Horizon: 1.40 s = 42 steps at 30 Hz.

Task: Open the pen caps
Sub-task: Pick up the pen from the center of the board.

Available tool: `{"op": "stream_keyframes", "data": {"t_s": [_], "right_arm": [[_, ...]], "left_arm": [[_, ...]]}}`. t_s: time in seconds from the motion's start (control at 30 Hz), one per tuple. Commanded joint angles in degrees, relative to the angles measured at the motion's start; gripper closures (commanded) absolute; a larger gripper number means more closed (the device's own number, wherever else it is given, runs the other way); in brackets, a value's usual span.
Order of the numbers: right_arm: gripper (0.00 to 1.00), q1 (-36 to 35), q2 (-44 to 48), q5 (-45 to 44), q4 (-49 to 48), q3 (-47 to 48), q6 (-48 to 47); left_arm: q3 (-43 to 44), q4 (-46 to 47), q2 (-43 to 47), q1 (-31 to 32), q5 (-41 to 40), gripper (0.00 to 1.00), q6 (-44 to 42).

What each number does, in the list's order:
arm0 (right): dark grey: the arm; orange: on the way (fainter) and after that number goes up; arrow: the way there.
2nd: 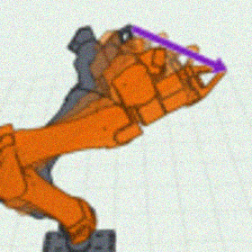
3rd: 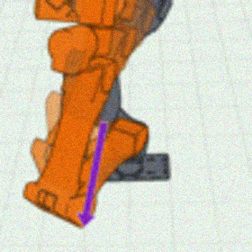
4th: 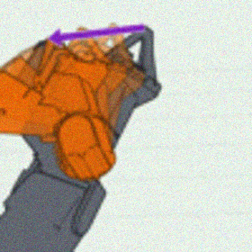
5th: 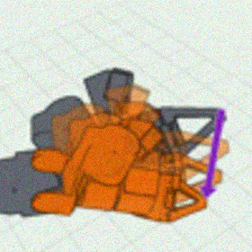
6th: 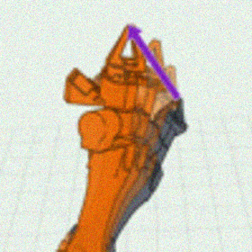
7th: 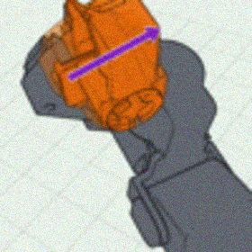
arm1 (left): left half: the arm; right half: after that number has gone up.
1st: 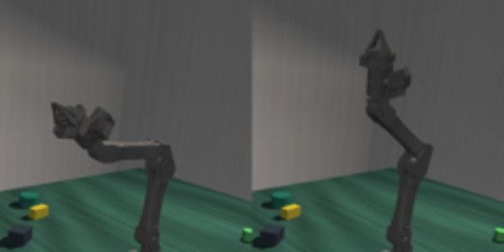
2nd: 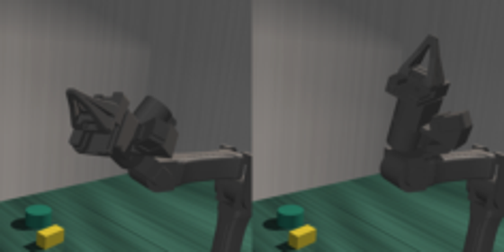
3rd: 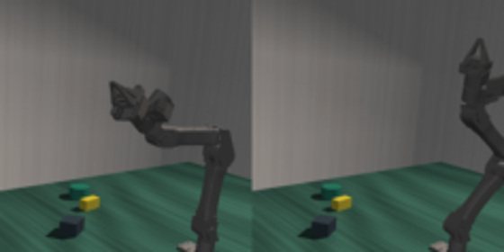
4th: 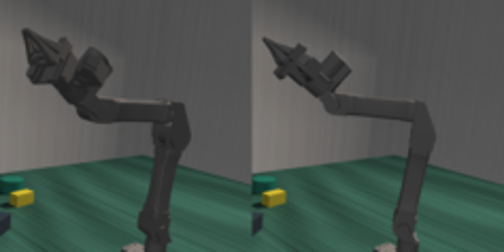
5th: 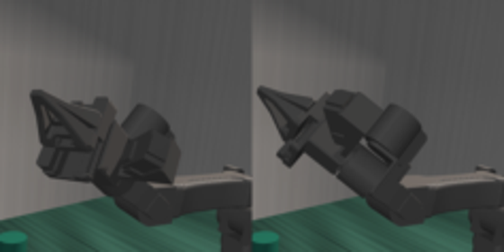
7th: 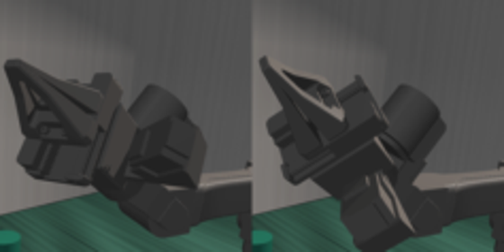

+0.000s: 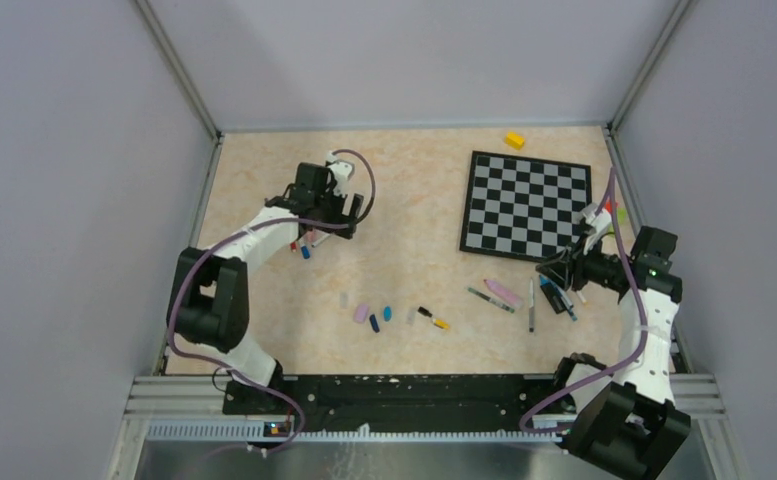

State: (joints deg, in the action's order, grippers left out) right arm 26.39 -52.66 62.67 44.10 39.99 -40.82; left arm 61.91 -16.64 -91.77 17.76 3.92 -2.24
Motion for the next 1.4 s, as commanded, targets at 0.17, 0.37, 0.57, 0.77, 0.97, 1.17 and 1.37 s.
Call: {"op": "stream_keyframes", "data": {"t_s": [0.17,0.37,0.57,0.77,0.97,1.17,1.37], "right_arm": [[0.66,-1.25,0.41,-1.39,-2.79,-0.08,0.87],[0.66,-1.57,0.28,-2.15,-3.17,-0.24,1.18],[0.66,-1.63,-0.06,-2.67,-3.46,-0.43,1.3],[0.66,-1.7,-0.16,-2.82,-3.48,-0.44,1.35],[0.66,-1.71,-0.24,-2.91,-3.55,-0.44,1.35],[0.66,-1.77,-0.17,-2.96,-3.51,-0.43,1.28],[0.66,-1.82,-0.09,-3.0,-3.37,-0.35,1.18]], "left_arm": [[8.22,-2.37,-9.93,-7.66,11.41,0.21,-10.72],[14.11,-7.22,-16.48,-9.4,15.91,0.35,-10.5],[14.28,-7.01,-17.83,-9.39,15.93,0.46,-9.68],[13.64,-7.16,-18.14,-9.24,14.02,0.54,-9.76],[13.49,-7.97,-18.81,-7.89,10.53,0.58,-10.35],[13.57,-8.87,-19.33,-6.42,7.46,0.67,-10.76],[13.74,-9.59,-20.29,-5.03,5.57,0.75,-11.16]]}}
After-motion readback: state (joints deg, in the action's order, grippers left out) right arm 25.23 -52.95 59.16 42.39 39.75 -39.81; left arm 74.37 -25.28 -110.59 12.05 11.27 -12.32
